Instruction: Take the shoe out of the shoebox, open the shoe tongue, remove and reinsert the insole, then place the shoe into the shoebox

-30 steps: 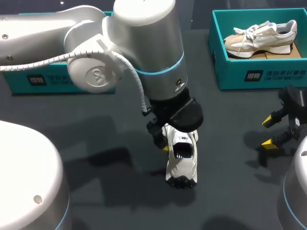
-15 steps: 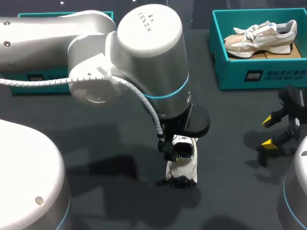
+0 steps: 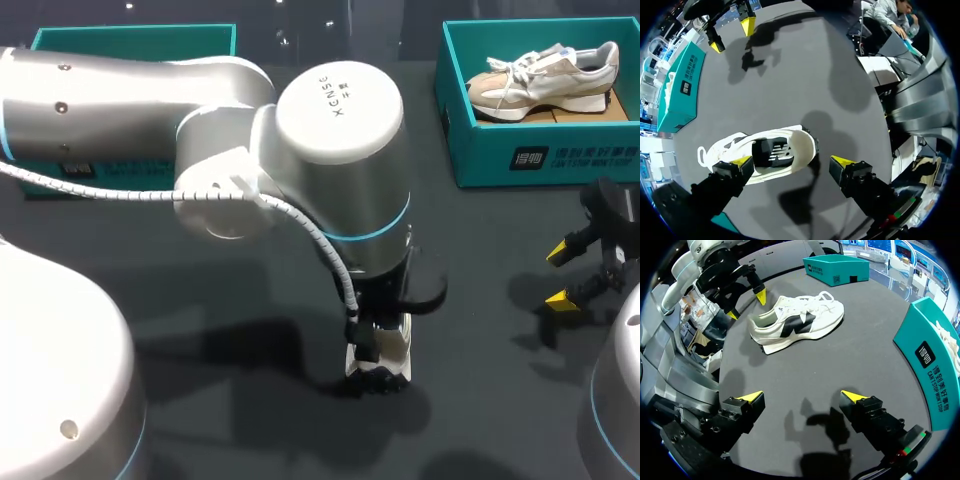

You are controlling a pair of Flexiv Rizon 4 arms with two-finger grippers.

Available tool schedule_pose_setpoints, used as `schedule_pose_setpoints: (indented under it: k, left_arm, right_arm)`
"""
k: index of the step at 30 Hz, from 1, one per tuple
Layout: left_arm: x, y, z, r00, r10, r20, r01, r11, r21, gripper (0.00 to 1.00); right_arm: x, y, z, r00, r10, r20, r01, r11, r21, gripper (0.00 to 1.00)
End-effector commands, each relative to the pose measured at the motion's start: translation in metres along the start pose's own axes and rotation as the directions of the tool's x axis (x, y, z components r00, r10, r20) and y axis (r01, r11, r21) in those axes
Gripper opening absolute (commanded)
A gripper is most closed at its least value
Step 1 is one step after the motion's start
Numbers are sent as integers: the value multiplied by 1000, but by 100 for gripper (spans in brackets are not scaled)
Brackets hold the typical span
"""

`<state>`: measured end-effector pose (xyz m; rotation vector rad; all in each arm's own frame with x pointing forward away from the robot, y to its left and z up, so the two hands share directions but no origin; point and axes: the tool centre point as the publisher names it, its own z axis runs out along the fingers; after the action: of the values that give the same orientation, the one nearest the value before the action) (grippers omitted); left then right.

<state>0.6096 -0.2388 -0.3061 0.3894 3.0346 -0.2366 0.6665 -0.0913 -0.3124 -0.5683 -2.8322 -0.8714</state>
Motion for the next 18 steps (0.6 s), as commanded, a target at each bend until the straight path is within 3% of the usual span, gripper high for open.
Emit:
schedule_pose_setpoints:
  k: [1,8,18]
  left_arm:
    - [0,-9,19,1000,-12,-9,12,1000,-14,100]
    - [16,-13,31,999,-49,-15,48,998,-31,100]
    - [23,-10,48,996,-93,-12,92,994,-63,100]
  right_arm:
    - [1,0,0,1000,0,3,0,1000,2,100]
    - [1,0,0,1000,0,3,0,1000,2,100]
    - [1,0,0,1000,0,3,0,1000,2,100]
